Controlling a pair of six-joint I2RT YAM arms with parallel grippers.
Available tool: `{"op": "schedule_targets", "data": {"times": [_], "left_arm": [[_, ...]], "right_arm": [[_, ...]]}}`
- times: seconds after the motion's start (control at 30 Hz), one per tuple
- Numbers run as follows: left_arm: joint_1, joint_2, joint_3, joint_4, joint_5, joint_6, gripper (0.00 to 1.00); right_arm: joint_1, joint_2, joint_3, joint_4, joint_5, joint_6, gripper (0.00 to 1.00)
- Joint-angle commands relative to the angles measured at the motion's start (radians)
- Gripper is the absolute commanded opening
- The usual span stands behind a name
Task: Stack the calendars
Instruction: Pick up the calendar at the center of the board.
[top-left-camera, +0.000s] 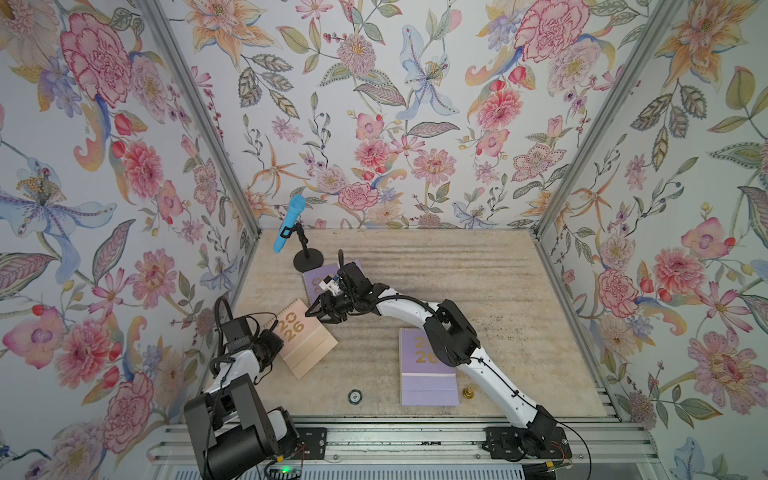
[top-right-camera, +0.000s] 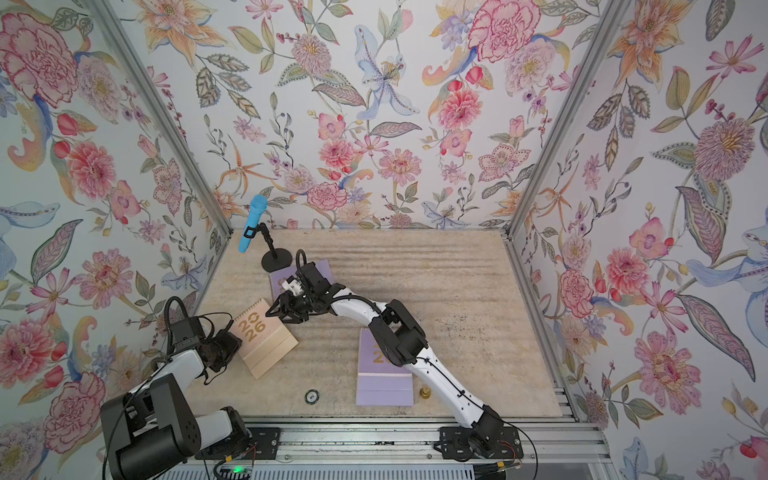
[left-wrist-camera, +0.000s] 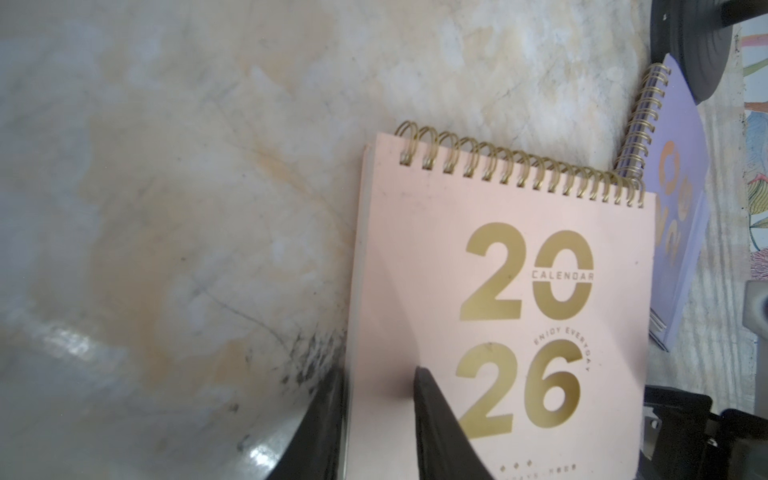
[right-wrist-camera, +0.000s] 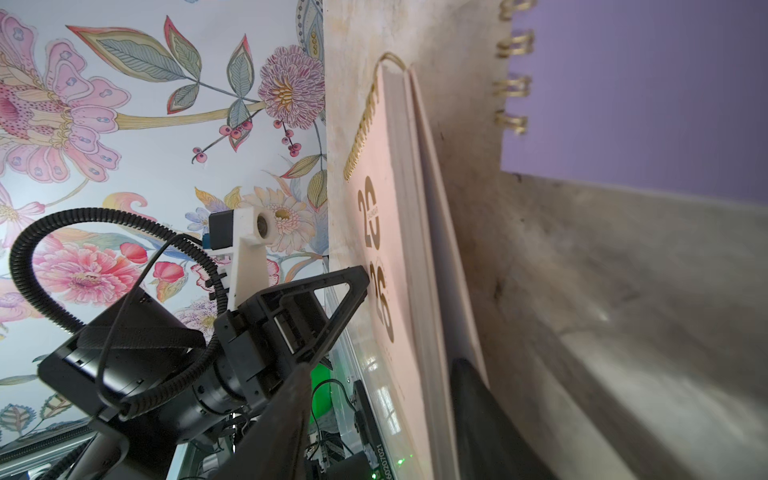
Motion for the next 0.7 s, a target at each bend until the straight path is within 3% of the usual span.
{"op": "schedule_targets", "data": {"times": [0.0,0.33,0.47,0.67], "left_arm": [[-0.004,0.006,0.01,-0.095,0.047,0.03,0.31],[-0.003,-0.037,0.04,-0.142,0.053,0.036,0.3],[-0.003,-0.072,0.065,-0.178,0.057,0.033,0.3],[-0.003,-0.145,0.116,-0.236,0.073,0.028,0.3]], "right_arm": [[0.047,-0.049,-0.019,0.067,-0.041,0.022,0.42],[0.043,-0.101,-0.075,0.03,0.029,-0.045,0.07],[0.043,-0.138,-0.098,0.031,0.049,-0.066,0.01],[0.034,-0.259,-0.237,0.095,0.089,-0.07,0.0]]}}
